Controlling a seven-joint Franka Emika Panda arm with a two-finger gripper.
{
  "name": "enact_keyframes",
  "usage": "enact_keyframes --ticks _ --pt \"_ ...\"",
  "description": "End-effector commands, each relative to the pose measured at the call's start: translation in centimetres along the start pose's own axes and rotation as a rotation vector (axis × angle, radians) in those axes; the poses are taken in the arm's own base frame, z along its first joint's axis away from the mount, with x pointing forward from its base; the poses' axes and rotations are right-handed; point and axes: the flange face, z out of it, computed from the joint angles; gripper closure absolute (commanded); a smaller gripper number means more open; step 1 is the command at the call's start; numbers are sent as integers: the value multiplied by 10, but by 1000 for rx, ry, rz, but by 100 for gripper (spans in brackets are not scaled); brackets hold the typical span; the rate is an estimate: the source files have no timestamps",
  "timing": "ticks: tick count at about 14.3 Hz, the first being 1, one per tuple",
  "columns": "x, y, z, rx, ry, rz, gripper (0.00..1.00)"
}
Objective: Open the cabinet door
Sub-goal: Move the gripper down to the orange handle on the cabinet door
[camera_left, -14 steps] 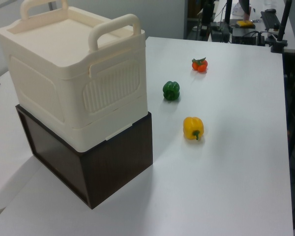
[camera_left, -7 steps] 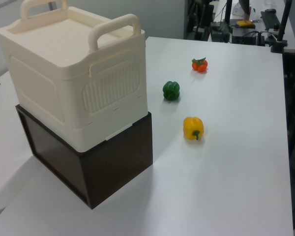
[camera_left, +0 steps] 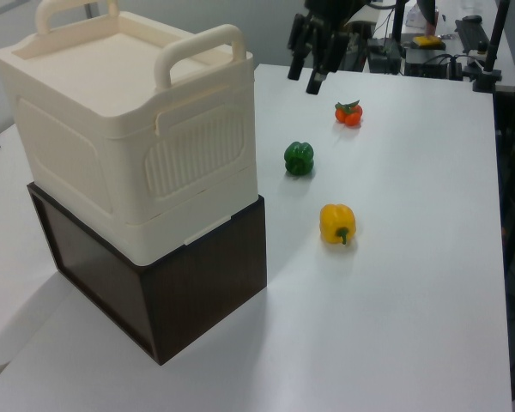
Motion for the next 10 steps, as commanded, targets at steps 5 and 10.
enact_keyframes --ticks 5,10 --pt "53 -10 28 -29 143 -204 47" --pt "67 -23 38 -28 198 -223 59"
